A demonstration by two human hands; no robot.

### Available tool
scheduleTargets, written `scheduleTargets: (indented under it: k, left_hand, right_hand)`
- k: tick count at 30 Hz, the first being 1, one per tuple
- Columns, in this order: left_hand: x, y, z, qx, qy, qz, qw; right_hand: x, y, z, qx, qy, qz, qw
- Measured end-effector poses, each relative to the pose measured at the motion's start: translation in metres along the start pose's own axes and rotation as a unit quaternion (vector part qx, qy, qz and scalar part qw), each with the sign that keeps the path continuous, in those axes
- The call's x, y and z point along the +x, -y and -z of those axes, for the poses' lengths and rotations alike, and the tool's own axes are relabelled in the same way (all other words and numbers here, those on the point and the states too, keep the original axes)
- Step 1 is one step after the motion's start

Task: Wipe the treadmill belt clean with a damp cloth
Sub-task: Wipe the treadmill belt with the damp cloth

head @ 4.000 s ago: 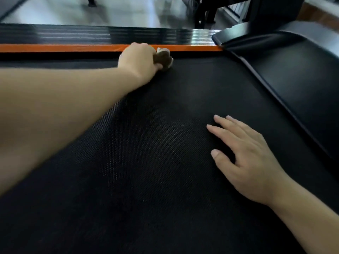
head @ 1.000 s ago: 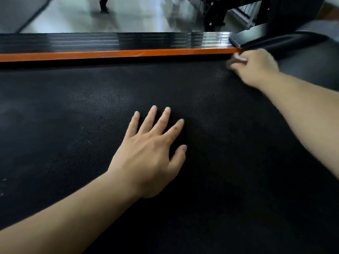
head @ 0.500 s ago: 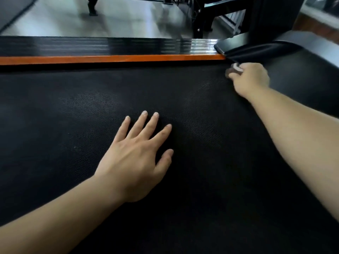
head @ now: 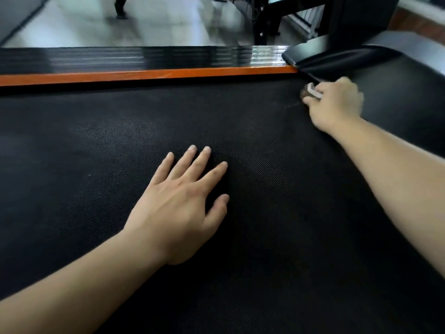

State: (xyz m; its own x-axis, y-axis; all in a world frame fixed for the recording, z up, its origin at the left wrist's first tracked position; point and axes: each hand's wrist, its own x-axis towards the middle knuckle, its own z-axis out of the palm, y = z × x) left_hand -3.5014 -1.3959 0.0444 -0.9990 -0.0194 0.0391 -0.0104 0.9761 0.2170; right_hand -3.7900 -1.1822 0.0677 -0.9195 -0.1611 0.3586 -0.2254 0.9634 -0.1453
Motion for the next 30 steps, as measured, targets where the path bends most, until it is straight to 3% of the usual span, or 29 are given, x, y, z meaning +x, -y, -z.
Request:
scheduleTargets:
  k: [2, 4, 8, 10, 13, 14, 16, 18, 19, 21, 24, 26, 30]
  left_hand:
    - [-0.002, 0.0, -0.001, 0.001, -0.001, -0.001, 1.0]
    - [-0.002, 0.0, -0.001, -0.002, -0.001, 0.0, 1.0]
    - [0.0, 0.0, -0.001, 0.005, 0.003, 0.0, 1.0]
    - [0.0, -0.001, 0.0, 0.005, 0.007, 0.0, 1.0]
    - [0.0, 0.0, 0.0, 0.001, 0.009, 0.004, 1.0]
    - [0.0, 0.0, -0.001, 0.002, 0.011, 0.003, 1.0]
    - [0.0, 0.0, -0.001, 0.005, 0.009, 0.0, 1.0]
    - [0.0, 0.001, -0.002, 0.002, 0.004, 0.001, 1.0]
    - [0.0, 0.001, -0.002, 0.001, 0.002, 0.001, 1.0]
    - [0.001, 0.001, -0.001, -0.001, 0.004, -0.001, 1.0]
    - [0.0, 0.0, -0.001, -0.002, 0.005, 0.001, 1.0]
    - [0.0, 0.0, -0.001, -0.004, 0.004, 0.002, 1.0]
    - [0.0, 0.0, -0.002, -0.003, 0.003, 0.002, 1.0]
  right_hand:
    - [-0.02, 0.003, -0.003, 0.079, 0.035, 0.066, 0.994]
    - [-0.029, -0.004, 0.005, 0.08, 0.056, 0.093, 0.991]
    - [-0.008, -0.005, 0.015, 0.069, -0.007, -0.078, 0.995]
    - [-0.032, 0.028, 0.008, 0.084, 0.001, -0.002, 0.996]
    - [-0.077, 0.055, 0.006, 0.148, 0.094, 0.18, 0.968]
    - [-0.074, 0.049, 0.01, 0.129, 0.098, 0.197, 0.967]
    - [-0.044, 0.022, 0.014, 0.063, 0.055, 0.126, 0.989]
    - [-0.017, 0.0, 0.017, 0.062, 0.018, -0.005, 0.998]
    - [-0.017, 0.001, 0.017, 0.067, 0.016, -0.031, 0.997]
    - [-0.037, 0.025, 0.015, 0.079, 0.023, 0.013, 0.997]
    - [-0.09, 0.045, 0.021, 0.127, 0.09, 0.153, 0.976]
    - [-0.094, 0.03, 0.024, 0.087, 0.083, 0.194, 0.973]
    - [-0.038, -0.017, 0.032, -0.009, -0.01, -0.031, 0.999]
